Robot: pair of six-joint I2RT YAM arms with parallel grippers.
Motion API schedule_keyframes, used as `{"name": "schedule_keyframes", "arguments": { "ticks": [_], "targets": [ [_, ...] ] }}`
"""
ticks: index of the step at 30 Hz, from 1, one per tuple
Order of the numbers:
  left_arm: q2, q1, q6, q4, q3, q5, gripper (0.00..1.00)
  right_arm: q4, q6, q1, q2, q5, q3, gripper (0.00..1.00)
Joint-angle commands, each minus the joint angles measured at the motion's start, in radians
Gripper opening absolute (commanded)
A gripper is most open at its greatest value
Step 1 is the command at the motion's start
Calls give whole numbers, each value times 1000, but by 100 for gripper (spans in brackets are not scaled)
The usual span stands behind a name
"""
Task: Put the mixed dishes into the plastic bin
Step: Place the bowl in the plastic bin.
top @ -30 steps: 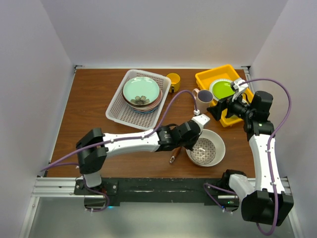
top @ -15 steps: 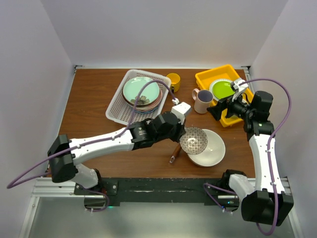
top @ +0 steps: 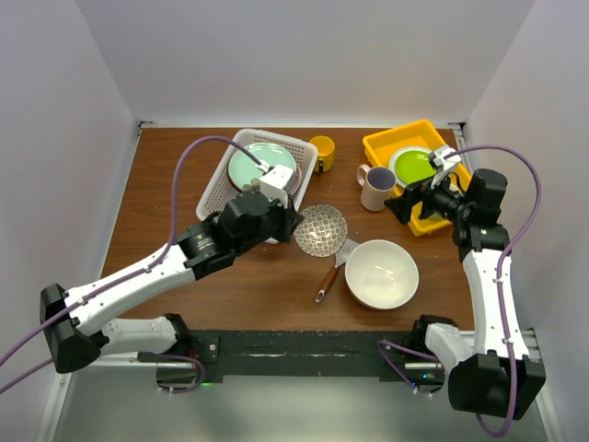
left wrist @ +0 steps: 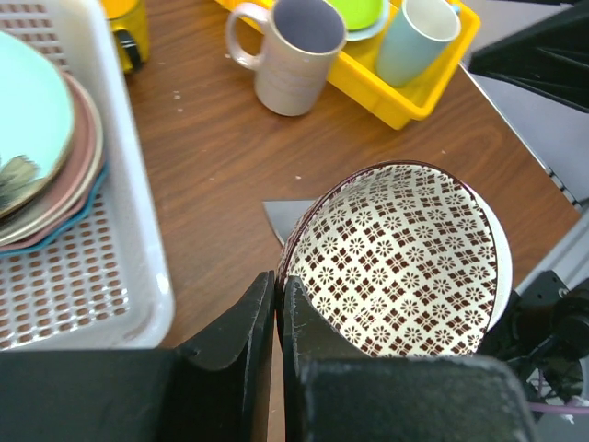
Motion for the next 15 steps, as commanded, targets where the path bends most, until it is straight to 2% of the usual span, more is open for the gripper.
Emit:
{"name": "schedule_keyframes", "arguments": {
  "ticks": [1, 15],
  "targets": [
    [-95, 52, 26, 49, -12, -33, 0, 3, -8, -2, 5, -31, 11, 98],
    [-194, 234, 63, 21, -68, 0, 0, 0, -19, -3, 4, -47, 9, 98]
  ]
}}
